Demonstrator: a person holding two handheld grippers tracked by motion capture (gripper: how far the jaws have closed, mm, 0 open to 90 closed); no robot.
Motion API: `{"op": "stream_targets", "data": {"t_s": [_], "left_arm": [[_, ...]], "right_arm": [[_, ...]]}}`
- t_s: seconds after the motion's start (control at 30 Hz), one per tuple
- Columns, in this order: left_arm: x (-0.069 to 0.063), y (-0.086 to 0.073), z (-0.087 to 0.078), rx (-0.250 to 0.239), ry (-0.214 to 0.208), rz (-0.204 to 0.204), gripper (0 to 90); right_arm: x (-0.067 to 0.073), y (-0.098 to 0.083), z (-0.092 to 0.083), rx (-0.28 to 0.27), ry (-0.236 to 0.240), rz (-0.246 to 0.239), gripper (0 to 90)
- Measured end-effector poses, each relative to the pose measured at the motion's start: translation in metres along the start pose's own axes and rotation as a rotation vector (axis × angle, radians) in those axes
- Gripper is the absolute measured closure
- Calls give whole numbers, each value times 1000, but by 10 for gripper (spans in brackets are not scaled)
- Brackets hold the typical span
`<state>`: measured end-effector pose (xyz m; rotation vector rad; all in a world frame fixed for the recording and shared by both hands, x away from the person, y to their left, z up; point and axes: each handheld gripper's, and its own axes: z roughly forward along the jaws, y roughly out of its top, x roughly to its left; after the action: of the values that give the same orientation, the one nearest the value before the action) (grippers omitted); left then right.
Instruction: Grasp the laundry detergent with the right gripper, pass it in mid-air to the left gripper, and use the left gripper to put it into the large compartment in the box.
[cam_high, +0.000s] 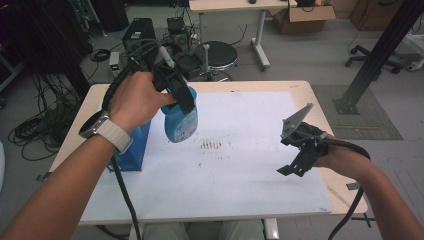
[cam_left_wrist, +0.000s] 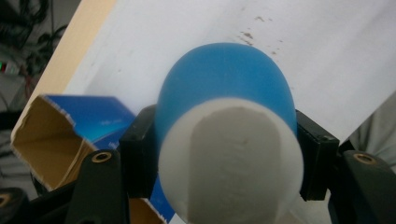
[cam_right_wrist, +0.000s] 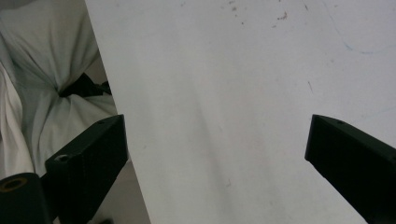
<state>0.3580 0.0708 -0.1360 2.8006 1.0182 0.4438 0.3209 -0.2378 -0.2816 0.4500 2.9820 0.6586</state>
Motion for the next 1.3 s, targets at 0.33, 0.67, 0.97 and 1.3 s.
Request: {"op": "stream_targets", "data": {"t_s": [0.33,0.67,0.97,1.3], "left_arm": [[31,-6,-29,-42,32,-258,379],[70,-24,-62,-94,87,-480,379],[100,-55,-77,-117,108,-645,380],[122,-88,-78,-112,124,-767,380]], "right_arm": [[-3,-19,-15,63,-50,17,57],[-6,-27,-19,64,-59,14,64],[-10,-25,-21,67,-68,10,63],[-14,-25,-19,62,-76,9,65]]}}
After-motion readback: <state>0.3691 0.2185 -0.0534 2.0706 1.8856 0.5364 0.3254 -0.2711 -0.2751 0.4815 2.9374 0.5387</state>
